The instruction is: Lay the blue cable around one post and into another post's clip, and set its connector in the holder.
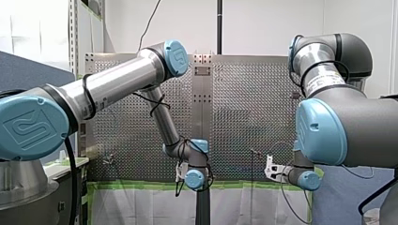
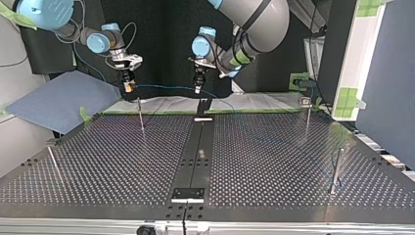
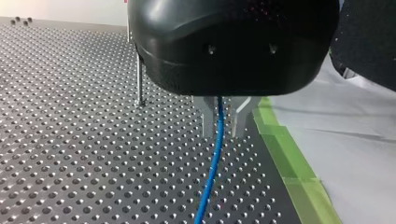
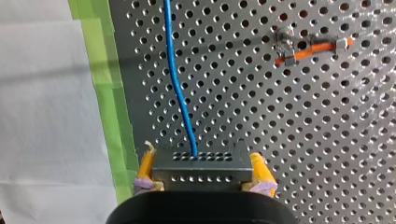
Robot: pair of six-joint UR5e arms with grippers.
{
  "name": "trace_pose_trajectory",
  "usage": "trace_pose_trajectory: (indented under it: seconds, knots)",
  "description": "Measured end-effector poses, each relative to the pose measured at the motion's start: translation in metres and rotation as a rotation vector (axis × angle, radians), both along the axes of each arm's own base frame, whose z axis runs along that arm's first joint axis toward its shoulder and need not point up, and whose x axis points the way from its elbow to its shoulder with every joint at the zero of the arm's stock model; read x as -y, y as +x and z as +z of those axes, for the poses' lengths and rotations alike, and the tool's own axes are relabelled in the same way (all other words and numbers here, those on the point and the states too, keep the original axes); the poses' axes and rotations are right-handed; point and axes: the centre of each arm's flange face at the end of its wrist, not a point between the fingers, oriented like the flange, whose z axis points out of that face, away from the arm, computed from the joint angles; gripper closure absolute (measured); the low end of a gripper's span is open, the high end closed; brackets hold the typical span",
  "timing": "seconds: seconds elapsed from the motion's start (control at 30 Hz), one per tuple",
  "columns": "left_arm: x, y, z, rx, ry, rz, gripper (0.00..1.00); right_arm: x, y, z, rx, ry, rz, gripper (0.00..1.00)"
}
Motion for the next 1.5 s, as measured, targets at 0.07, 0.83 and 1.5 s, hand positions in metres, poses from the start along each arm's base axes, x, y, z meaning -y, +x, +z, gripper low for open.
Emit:
trace_pose_trajectory:
  seconds: [0.07,0.83,1.5]
  knots:
    - [0.0,0.0,0.0,-0.002,0.002,-0.003,0.79,0.0,-0.001,0.0,0.0,0.0,-0.003,1.0]
    - [0.001,0.001,0.0,0.001,-0.004,-0.019,0.99,0.0,0.001,-0.001,-0.001,0.0,-0.003,1.0]
    - [0.018,-0.003,0.006,0.043,-0.083,-0.043,0.99,0.003,-0.007,-0.001,-0.009,0.002,-0.052,1.0]
